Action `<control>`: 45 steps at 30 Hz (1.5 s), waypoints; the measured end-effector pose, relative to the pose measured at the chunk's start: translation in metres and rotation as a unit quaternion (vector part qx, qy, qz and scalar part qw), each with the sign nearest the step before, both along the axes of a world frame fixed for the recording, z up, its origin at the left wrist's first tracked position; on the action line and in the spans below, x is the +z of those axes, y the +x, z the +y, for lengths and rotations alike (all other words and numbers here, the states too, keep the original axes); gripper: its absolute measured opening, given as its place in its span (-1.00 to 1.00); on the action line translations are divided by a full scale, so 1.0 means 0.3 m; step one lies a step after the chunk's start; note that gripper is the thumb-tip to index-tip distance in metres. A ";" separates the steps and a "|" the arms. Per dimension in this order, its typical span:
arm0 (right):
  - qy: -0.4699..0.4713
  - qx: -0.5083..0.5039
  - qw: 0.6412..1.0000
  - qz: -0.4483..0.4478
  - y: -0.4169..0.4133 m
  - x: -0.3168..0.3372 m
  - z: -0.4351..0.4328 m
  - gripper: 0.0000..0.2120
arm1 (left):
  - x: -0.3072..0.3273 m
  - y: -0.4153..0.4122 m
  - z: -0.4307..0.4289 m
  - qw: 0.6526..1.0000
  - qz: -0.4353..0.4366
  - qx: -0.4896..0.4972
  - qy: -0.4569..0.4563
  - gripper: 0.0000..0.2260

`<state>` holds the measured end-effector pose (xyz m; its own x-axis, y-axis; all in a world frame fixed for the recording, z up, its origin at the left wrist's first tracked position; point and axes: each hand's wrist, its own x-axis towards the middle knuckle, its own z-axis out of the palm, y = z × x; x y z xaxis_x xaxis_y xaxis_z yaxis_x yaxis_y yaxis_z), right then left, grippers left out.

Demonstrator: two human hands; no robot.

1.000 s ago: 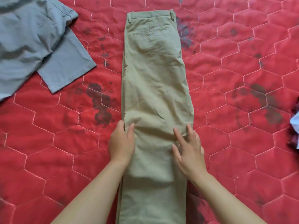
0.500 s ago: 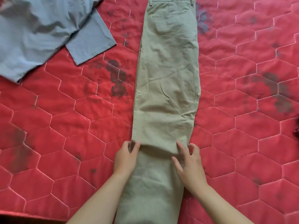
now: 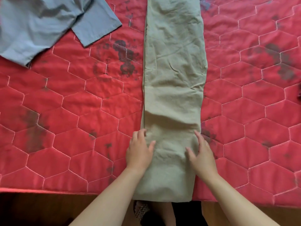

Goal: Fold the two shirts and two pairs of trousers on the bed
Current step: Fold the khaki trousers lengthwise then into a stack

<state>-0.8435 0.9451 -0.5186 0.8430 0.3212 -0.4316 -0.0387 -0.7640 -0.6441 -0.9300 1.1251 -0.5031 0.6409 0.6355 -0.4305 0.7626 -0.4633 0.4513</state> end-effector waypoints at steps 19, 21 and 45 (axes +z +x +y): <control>-0.016 -0.024 0.997 0.071 -0.222 0.003 -0.081 -0.31 | -0.013 -0.208 -0.050 0.992 0.004 0.032 -0.122 -0.51; 0.007 -0.050 0.997 0.057 -0.227 0.030 -0.085 -0.33 | 0.017 -0.208 -0.064 0.994 -0.009 0.018 -0.103 -0.46; 0.063 0.036 0.997 -0.013 0.974 0.329 0.411 -0.32 | 0.299 0.894 0.423 0.978 -0.142 0.072 -0.138 -0.34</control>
<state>-0.5515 1.0685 -0.4199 0.8258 0.4317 -0.3629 0.0314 -0.6776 -0.7347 -0.6618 1.2519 -0.4133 0.6713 0.6134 -0.4161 0.6373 -0.1909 0.7466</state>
